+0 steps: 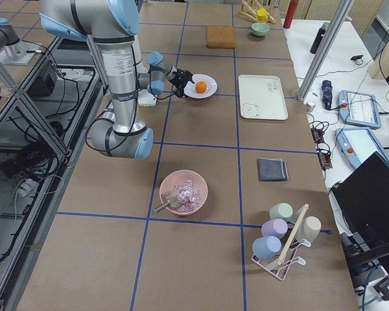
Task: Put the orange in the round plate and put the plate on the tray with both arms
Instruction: 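Withdraw the left arm while the right gripper moves toward the plate rim, then grip the rim of the white plate nearest the robot with the right gripper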
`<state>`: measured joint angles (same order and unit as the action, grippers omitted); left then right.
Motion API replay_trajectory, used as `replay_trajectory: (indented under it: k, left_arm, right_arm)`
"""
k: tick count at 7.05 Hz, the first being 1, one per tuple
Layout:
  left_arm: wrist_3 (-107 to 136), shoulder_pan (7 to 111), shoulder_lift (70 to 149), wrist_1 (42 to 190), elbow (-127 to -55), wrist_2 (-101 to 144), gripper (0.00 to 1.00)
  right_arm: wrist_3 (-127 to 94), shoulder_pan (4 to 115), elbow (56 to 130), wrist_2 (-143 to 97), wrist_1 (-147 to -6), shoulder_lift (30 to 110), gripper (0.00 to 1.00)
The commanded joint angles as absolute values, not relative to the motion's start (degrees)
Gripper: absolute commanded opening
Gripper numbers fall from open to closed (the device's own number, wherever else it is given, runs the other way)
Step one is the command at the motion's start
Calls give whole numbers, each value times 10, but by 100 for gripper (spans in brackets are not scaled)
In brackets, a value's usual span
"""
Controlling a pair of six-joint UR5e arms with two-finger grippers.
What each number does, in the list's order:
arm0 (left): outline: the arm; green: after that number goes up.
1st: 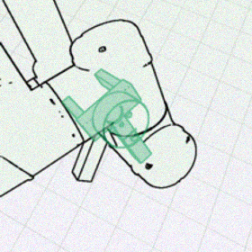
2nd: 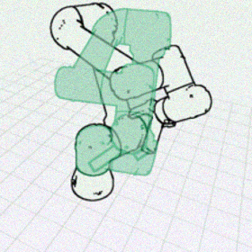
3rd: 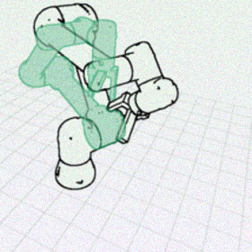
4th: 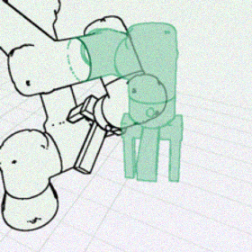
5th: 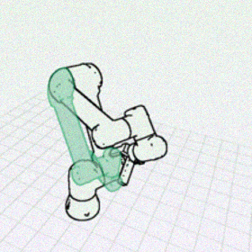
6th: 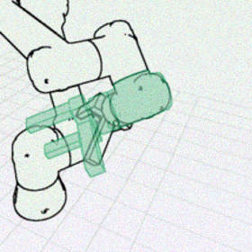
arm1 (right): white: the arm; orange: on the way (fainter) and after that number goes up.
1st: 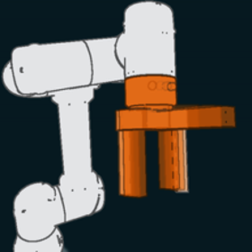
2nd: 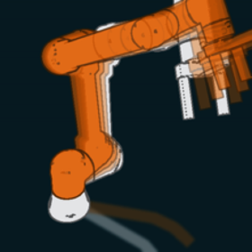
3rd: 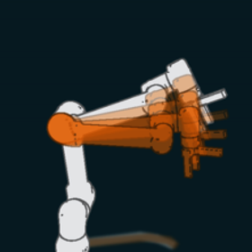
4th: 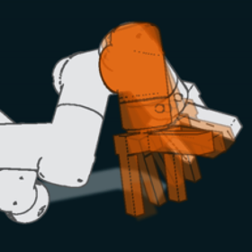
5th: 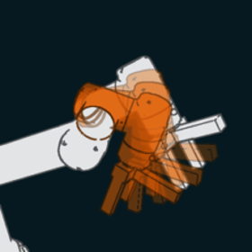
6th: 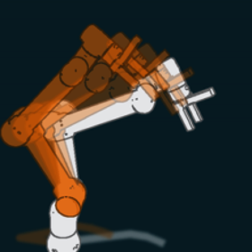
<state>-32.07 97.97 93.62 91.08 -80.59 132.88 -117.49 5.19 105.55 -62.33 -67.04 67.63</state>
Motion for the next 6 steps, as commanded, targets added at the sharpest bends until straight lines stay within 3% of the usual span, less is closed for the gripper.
replay_trajectory:
  k: [1, 3, 4, 6]
  left_arm:
    - [-321, 983, 932, 911, -808, 1329, 99]
    - [-321, 982, 932, 911, -808, 1329, 99]
    - [-321, 982, 932, 911, -809, 1329, 99]
    - [-321, 982, 933, 911, -809, 1329, 99]
  right_arm:
    - [-1211, 43, 1037, -610, -670, 671, 93]
    - [-1215, 43, 1008, -596, -671, 647, 84]
    - [-1214, 42, 1008, -596, -671, 646, 71]
    - [-1207, 41, 1005, -596, -674, 647, 0]
